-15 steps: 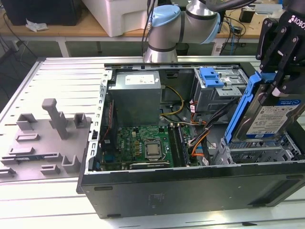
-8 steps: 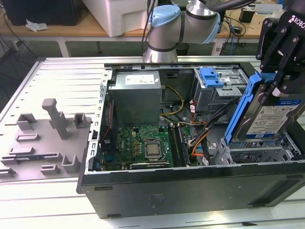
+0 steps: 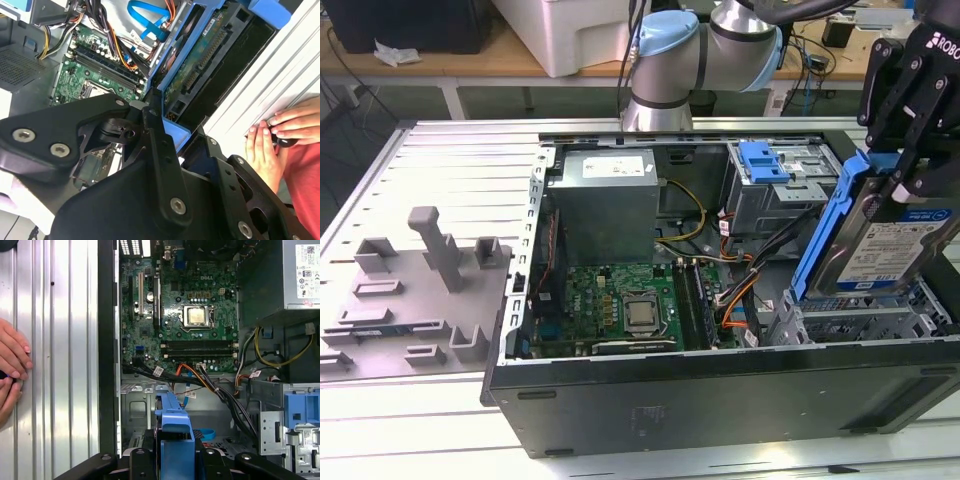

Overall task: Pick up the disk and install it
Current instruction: 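Insert the disk into the insertion slot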

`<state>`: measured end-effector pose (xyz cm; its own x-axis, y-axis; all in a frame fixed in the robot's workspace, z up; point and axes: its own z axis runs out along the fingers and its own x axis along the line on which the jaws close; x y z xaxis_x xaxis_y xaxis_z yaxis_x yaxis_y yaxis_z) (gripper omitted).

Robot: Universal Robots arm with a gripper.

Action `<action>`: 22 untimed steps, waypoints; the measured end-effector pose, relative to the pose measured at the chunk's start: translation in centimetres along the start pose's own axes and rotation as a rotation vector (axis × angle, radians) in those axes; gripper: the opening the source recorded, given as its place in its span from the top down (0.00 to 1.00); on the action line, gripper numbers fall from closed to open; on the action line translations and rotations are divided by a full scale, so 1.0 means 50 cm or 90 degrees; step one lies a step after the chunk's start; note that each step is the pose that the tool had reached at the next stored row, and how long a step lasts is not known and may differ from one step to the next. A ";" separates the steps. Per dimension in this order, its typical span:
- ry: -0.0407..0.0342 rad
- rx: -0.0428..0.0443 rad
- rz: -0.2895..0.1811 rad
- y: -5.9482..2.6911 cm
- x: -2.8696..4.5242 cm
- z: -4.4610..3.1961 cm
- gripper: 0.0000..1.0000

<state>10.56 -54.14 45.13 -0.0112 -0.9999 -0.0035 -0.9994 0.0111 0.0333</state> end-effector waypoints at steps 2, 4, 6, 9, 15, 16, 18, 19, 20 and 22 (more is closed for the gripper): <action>0.0001 0.0000 0.000 -0.002 0.000 0.000 0.63; 0.0001 0.0000 0.000 -0.002 0.000 0.000 0.63; 0.0014 0.0000 0.000 -0.002 0.000 0.001 0.63; 0.0016 0.0000 0.000 -0.002 0.000 0.002 0.63; 0.0021 0.0000 0.000 -0.001 0.000 0.005 0.63; 0.0022 0.0000 0.000 -0.001 0.000 0.005 0.63; 0.0024 0.0000 0.000 -0.001 0.000 0.007 0.63; 0.0024 0.0000 0.000 -0.001 0.000 0.007 0.63; 0.0025 0.0000 0.000 -0.001 0.000 0.007 0.63; 0.0024 0.0000 0.000 -0.001 0.000 0.008 0.63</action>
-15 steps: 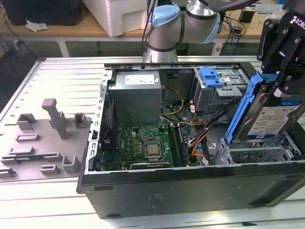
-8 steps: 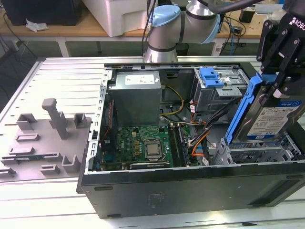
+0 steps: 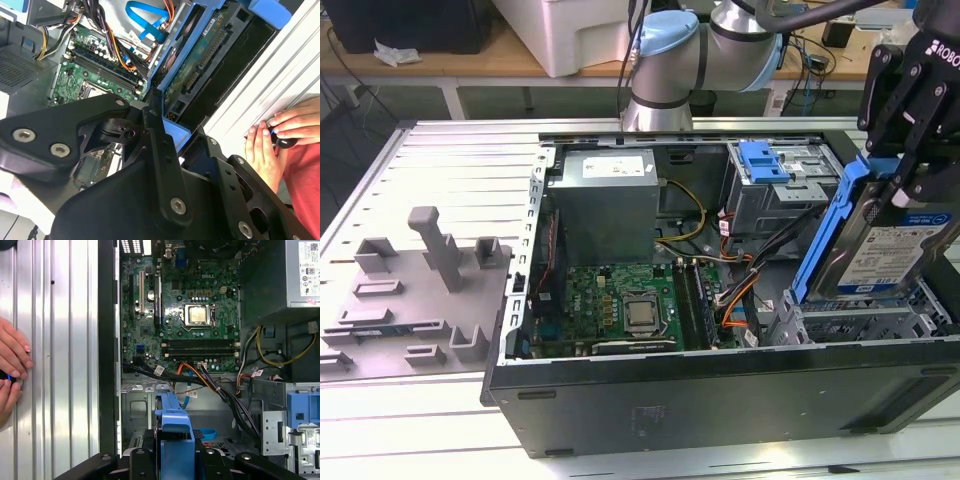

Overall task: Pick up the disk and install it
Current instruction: 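Insert the disk into the insertion slot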

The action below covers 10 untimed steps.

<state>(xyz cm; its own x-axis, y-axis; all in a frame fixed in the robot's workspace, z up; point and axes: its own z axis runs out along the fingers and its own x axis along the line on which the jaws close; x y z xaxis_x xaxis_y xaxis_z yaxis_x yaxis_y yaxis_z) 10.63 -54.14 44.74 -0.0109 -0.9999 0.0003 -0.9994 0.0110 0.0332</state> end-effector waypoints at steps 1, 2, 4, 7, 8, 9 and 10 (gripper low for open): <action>0.0000 0.0000 0.000 0.000 0.000 0.000 0.63; 0.0001 0.0000 0.000 0.000 0.000 0.001 0.63; 0.0000 0.0000 0.000 0.000 0.000 0.002 0.63; 0.0000 0.0000 0.000 0.000 0.000 0.003 0.63; 0.0000 0.0000 0.000 0.000 0.000 0.003 0.63; 0.0000 0.0000 0.000 0.000 0.000 0.004 0.63; 0.0000 0.0000 0.000 0.000 0.000 0.005 0.63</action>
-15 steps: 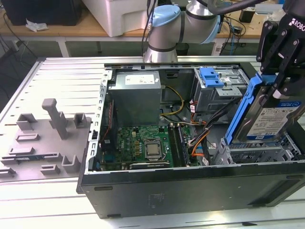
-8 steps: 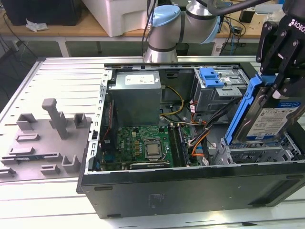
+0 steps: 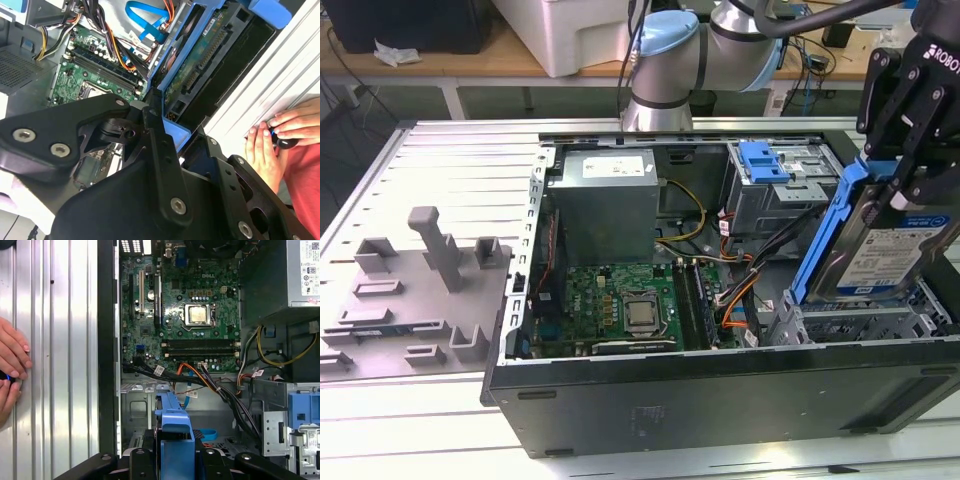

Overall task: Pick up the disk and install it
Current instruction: 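Insert the disk into the insertion slot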

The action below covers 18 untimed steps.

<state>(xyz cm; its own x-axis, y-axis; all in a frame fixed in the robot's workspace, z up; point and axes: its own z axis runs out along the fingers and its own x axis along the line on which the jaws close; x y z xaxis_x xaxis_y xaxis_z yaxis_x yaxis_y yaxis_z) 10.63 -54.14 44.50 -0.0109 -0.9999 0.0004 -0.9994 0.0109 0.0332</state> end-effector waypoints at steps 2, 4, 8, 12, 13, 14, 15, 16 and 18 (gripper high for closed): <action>0.0000 0.0000 0.000 0.000 0.000 0.001 0.63; 0.0000 0.0000 0.000 0.000 0.000 0.004 0.63; 0.0001 0.0000 0.000 0.000 0.000 0.006 0.63; 0.0000 0.0000 0.000 0.000 0.000 0.010 0.63; 0.0000 0.0000 0.000 0.000 0.000 0.011 0.63; 0.0000 0.0000 0.000 0.000 0.000 0.013 0.63; 0.0000 0.0000 0.000 0.000 0.000 0.013 0.63; 0.0000 0.0000 0.000 0.000 0.000 0.014 0.63; 0.0000 0.0000 0.000 -0.001 0.000 0.016 0.63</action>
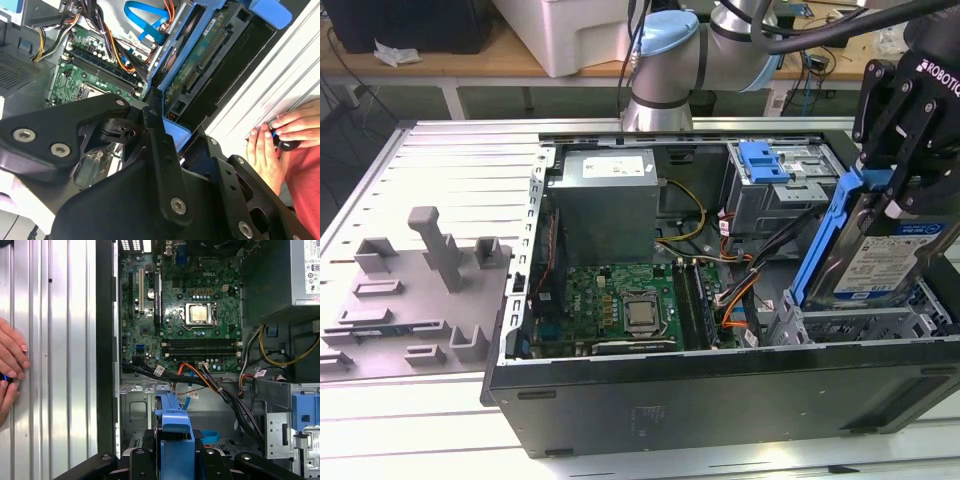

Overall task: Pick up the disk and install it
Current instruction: 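Insert the disk into the insertion slot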

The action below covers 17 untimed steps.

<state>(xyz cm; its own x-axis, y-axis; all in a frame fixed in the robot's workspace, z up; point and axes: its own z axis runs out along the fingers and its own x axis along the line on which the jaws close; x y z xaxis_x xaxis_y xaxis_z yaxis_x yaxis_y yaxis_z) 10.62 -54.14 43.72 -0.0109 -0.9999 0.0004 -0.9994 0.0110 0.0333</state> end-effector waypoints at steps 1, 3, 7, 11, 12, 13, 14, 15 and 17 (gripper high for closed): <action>0.0000 0.0000 0.000 0.000 0.000 0.001 0.63; 0.0000 0.0000 0.000 0.000 0.000 0.003 0.63; 0.0001 0.0000 0.000 0.000 0.000 0.005 0.63; 0.0001 -0.0001 0.000 0.000 0.000 0.007 0.63; 0.0002 -0.0001 0.000 0.000 0.000 0.008 0.63; 0.0001 -0.0001 0.000 0.000 0.000 0.009 0.63; 0.0000 0.0000 0.000 0.000 0.000 0.009 0.63; 0.0001 0.0000 0.000 0.000 0.000 0.010 0.63; -0.0002 0.0000 0.000 0.000 0.000 0.012 0.63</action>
<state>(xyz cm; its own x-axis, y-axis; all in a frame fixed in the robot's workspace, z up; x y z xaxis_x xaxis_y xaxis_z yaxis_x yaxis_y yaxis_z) 10.63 -54.16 43.13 -0.0110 -0.9999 0.0001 -0.9994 0.0110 0.0332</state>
